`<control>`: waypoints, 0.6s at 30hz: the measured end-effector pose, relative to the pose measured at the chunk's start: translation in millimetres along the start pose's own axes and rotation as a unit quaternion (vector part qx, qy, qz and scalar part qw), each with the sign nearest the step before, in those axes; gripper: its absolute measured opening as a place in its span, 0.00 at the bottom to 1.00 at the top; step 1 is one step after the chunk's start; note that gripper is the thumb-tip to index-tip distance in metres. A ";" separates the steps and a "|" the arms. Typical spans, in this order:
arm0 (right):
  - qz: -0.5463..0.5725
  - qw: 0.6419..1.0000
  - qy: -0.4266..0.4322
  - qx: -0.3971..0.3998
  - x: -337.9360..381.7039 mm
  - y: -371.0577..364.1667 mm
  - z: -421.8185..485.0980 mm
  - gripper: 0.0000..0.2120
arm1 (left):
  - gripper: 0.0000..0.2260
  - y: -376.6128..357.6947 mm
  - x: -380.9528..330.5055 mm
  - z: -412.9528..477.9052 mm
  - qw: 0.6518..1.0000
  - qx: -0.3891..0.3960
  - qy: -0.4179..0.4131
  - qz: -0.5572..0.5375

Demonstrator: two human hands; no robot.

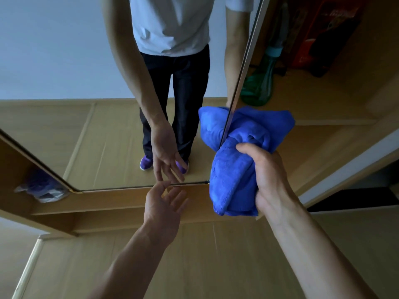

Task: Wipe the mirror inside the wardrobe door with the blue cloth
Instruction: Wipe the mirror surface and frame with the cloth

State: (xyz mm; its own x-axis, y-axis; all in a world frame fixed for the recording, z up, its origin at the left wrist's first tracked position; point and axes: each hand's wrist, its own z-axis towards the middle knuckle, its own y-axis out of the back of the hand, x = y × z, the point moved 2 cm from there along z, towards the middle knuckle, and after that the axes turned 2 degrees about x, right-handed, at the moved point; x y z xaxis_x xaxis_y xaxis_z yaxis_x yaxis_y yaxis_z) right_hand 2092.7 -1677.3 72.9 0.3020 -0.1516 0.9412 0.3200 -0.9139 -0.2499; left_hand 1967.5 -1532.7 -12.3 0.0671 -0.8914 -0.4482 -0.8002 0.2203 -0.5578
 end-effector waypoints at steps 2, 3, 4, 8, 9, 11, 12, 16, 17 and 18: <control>0.003 1.000 0.015 0.013 15.3 -2.8 -0.7 0.02 | 0.07 -5.8 0.1 -14.1 0.998 -0.034 0.003 0.059; 0.003 1.000 0.020 0.020 20.6 -3.2 -0.8 0.02 | 0.08 -8.7 0.0 -23.9 0.991 -0.057 -0.008 0.120; 0.004 0.999 0.021 0.025 24.3 -3.5 -0.6 0.02 | 0.08 -12.2 -1.4 -35.0 0.977 -0.074 -0.038 0.195; 0.013 0.999 -0.030 0.034 25.3 -3.7 -2.1 0.08 | 0.09 -56.0 -26.7 -98.9 0.855 0.066 -0.235 0.457; 0.010 0.997 -0.053 0.047 24.8 -4.8 -4.1 0.10 | 0.09 -71.3 -34.0 -112.1 0.818 0.109 -0.270 0.496; 0.026 0.996 -0.061 0.065 25.5 -7.8 -8.7 0.11 | 0.09 -99.4 -47.8 -130.2 0.749 0.160 -0.341 0.545; 0.038 0.996 -0.057 0.065 27.0 -8.9 -10.6 0.11 | 0.08 -112.3 -54.5 -138.1 0.719 0.169 -0.376 0.560; 0.019 0.997 -0.071 0.029 43.4 -14.1 -18.8 0.04 | 0.11 -152.6 -75.7 -169.7 0.592 0.170 -0.485 0.621; 0.010 0.997 -0.076 0.020 46.4 -14.7 -18.9 0.04 | 0.11 -161.0 -80.2 -178.2 0.553 0.175 -0.514 0.632; -0.007 0.997 -0.079 0.012 50.1 -14.9 -19.0 0.03 | 0.12 -169.0 -85.3 -186.4 0.510 0.182 -0.546 0.639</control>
State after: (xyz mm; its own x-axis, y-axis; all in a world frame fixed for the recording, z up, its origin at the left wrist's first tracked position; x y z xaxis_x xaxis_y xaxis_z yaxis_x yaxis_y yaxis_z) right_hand 2086.1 -1678.4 128.1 0.4353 -0.0758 0.8971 0.3466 -0.9055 -0.2447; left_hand 1985.9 -1567.8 250.3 0.0801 0.7819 -0.6182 -0.4562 0.5802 0.6747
